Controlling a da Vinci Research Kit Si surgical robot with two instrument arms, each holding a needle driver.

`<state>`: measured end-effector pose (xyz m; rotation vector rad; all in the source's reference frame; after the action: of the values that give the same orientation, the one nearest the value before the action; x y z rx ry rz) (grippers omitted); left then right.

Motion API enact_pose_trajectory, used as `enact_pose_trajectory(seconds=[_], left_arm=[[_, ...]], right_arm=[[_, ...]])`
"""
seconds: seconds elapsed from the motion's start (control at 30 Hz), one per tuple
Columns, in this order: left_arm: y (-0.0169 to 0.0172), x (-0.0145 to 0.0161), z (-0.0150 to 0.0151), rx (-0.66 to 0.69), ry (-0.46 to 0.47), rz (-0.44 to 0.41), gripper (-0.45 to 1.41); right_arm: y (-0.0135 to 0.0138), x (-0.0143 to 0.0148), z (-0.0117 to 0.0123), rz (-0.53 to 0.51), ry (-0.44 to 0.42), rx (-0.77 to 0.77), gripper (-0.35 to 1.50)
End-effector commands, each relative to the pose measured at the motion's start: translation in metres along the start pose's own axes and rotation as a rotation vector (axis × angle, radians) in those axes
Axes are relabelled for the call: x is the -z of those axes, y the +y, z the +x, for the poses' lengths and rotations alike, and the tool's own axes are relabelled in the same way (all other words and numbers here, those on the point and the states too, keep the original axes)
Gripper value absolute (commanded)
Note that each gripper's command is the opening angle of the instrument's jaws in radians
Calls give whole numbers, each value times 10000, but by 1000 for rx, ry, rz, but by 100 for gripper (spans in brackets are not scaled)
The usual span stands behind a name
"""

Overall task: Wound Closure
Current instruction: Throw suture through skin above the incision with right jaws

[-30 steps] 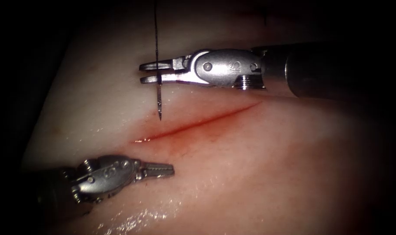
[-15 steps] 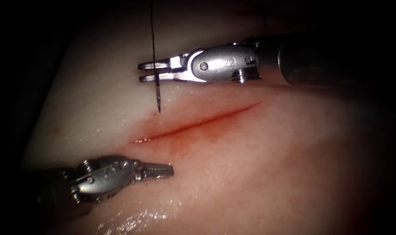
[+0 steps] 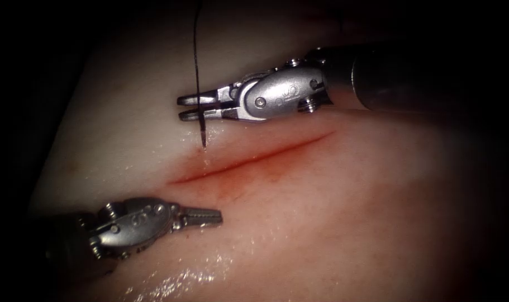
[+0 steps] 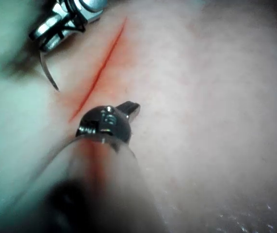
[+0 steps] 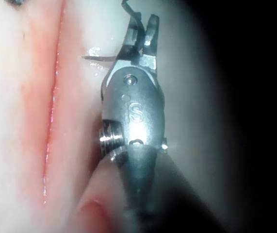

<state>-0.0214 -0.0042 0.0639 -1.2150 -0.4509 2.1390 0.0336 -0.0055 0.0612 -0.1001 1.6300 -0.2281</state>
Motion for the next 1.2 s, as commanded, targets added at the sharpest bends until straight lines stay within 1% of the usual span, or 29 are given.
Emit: enact_pose_trajectory(seconds=[0.03, 0.07, 0.2, 0.27, 0.47, 0.63, 0.67, 0.77, 1.0, 1.2], left_arm=[[-3, -7, 0, 0, 3, -2, -45], [-4, -6, 1, 1, 3, -3, -45], [-5, -4, 0, 1, 3, -8, -45], [-5, -2, -1, -1, 1, -5, -45], [-7, 5, -4, -4, -3, 3, -45], [-6, 17, -9, 3, -8, 11, -45], [-5, 22, -11, 2, -11, 16, -45], [-5, 25, -13, 8, -12, 18, -45], [-6, 25, -13, 18, -15, 30, -45], [-6, 20, -11, 21, -14, 37, -45]], right_arm=[[0, -6, -2, 6, 7, 27, -35], [-6, -2, -1, 14, 13, 49, -35], [-15, 2, 0, 21, 17, 79, -35], [-26, 3, -1, 28, 24, 119, -35], [-38, 1, -4, 32, 20, 137, -35], [-48, 4, -6, 24, 19, 147, -35], [-54, 5, -9, 21, 13, 154, -35], [-61, 7, -13, 17, 11, 162, -35], [-83, 11, -28, 15, 1, 136, -35], [-98, 12, -35, 21, -5, 110, -35]])
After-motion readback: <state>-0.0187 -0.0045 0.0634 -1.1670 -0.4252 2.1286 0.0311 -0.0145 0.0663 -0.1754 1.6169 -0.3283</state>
